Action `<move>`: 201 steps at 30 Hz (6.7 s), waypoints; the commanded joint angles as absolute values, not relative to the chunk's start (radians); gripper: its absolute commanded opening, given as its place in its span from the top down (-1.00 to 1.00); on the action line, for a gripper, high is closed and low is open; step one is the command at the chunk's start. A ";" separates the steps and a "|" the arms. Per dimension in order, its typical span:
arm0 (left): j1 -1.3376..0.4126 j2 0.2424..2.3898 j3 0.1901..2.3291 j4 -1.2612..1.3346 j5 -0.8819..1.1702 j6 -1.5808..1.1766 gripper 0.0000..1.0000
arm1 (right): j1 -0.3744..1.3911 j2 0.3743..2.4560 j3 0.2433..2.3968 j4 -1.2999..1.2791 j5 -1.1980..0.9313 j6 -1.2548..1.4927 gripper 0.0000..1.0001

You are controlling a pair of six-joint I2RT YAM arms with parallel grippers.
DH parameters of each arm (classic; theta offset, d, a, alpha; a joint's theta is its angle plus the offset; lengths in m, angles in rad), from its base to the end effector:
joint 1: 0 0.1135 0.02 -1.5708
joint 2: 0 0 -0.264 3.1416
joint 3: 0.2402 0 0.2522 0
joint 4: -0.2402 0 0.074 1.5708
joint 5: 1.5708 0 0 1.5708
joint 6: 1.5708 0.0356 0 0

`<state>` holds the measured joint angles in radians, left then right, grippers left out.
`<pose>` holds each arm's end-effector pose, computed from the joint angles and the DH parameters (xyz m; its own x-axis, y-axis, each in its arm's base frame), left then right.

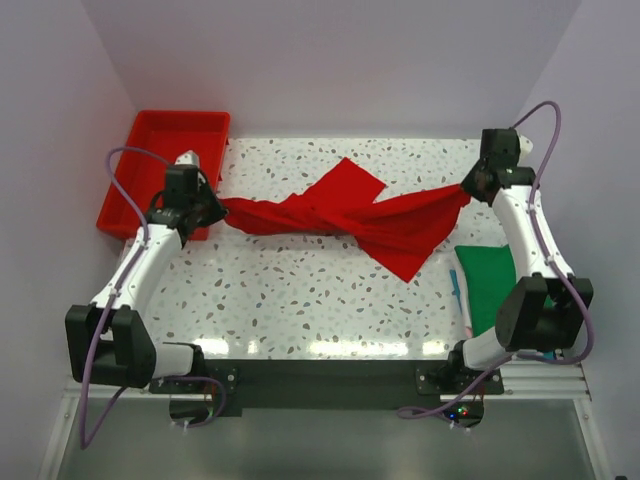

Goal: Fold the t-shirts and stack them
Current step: Flatten the tshirt out

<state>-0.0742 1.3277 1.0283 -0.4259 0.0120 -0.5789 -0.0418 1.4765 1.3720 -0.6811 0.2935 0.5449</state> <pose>0.2894 -0.0219 0.2821 -0.5992 -0.5040 -0.6220 -0.2924 0.8611 -0.4161 0.3207 -0.0237 0.3340 -0.4776 0.5166 -0.7106 0.5752 0.7953 0.1915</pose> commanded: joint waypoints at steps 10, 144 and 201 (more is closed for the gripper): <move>-0.130 1.217 0.637 -0.259 0.149 -0.614 0.76 | -0.014 1.519 1.320 -0.608 0.198 0.532 -0.08; -0.676 1.962 1.443 -0.491 -0.322 -0.330 0.12 | 0.282 0.769 0.440 -0.595 -0.156 0.699 1.00; -0.365 1.394 1.651 -0.276 -0.255 -0.318 1.00 | 0.189 1.373 1.607 -0.568 0.019 0.522 1.00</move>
<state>-0.4355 1.2568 1.4555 -0.5167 -0.3023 -0.3645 0.2481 1.2133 1.4857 -0.8177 0.0948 0.5488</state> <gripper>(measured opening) 0.021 0.010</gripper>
